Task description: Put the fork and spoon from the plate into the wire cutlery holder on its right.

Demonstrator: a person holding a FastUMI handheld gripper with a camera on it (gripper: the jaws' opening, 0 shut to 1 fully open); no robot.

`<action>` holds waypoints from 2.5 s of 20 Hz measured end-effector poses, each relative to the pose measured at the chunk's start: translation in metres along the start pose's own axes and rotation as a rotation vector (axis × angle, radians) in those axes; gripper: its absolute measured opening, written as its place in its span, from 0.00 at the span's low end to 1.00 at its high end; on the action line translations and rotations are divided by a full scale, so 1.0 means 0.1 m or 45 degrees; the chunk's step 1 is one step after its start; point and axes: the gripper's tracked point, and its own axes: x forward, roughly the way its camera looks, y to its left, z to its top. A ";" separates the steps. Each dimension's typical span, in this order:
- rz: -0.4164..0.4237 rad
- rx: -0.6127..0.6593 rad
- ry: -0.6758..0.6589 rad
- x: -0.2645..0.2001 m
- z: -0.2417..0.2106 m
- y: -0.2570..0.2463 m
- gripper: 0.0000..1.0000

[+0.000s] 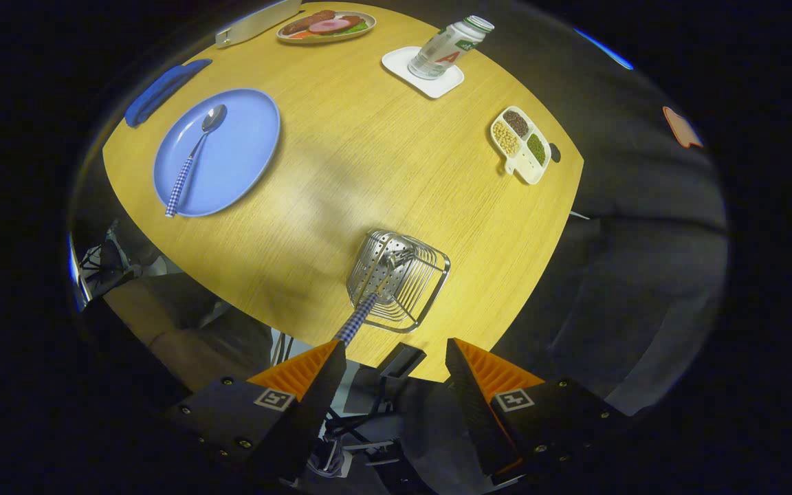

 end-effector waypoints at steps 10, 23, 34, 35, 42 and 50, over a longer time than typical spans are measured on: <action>0.225 0.169 -0.701 -0.63 1.19 1.26 0.95; 0.334 0.294 -0.655 0.17 1.50 2.43 0.95; 0.350 0.167 -0.548 0.47 1.63 2.51 0.76; 0.355 0.169 -0.545 0.48 1.64 2.52 0.56; 0.377 0.068 -0.433 0.57 1.56 2.60 0.39; 0.380 0.044 -0.468 0.42 1.58 2.55 0.02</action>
